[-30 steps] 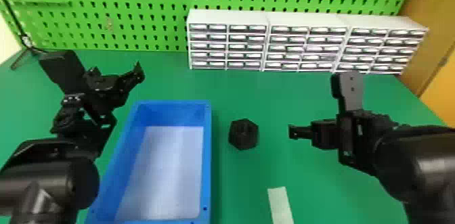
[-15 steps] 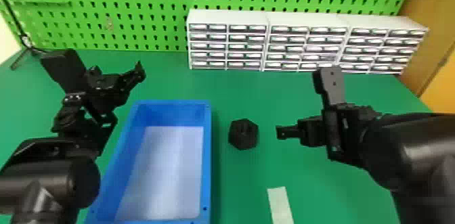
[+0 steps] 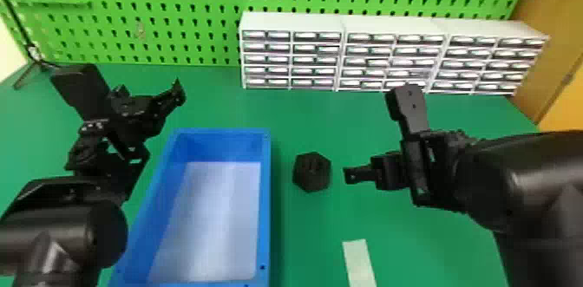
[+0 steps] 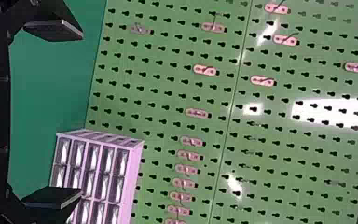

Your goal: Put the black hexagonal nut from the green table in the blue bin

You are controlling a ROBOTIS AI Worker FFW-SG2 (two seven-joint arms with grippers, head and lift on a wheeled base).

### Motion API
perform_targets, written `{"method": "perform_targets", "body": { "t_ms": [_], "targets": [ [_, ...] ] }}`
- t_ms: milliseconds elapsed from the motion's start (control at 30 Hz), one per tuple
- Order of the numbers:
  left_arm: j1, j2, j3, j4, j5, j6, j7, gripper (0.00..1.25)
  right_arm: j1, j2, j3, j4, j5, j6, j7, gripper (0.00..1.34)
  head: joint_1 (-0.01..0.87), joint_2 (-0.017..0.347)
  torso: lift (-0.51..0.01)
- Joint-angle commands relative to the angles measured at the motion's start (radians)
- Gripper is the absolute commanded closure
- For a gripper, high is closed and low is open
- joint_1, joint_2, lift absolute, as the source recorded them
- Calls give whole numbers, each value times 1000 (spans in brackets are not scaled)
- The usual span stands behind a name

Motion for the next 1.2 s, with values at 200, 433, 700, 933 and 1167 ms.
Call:
{"method": "perform_targets", "body": {
  "t_ms": [200, 433, 700, 933, 1167],
  "targets": [
    [0, 0, 0, 0, 0, -1, -1, 110, -5, 6, 5, -1, 13, 25, 0, 99, 692, 8, -97],
    [0, 0, 0, 0, 0, -1, -1, 110, -10, 5, 13, -1, 11, 28, 1, 99, 692, 8, -97],
    [-3, 0, 0, 0, 0, 1, -1, 110, -16, 3, 13, -1, 11, 30, 1, 99, 692, 8, -97],
    [-2, 0, 0, 0, 0, -1, 1, 110, -16, 3, 10, -1, 11, 36, 1, 99, 692, 8, -97],
    [-3, 0, 0, 0, 0, -1, 1, 110, -19, 1, 11, -1, 11, 39, 0, 99, 692, 8, -97]
  ]
}}
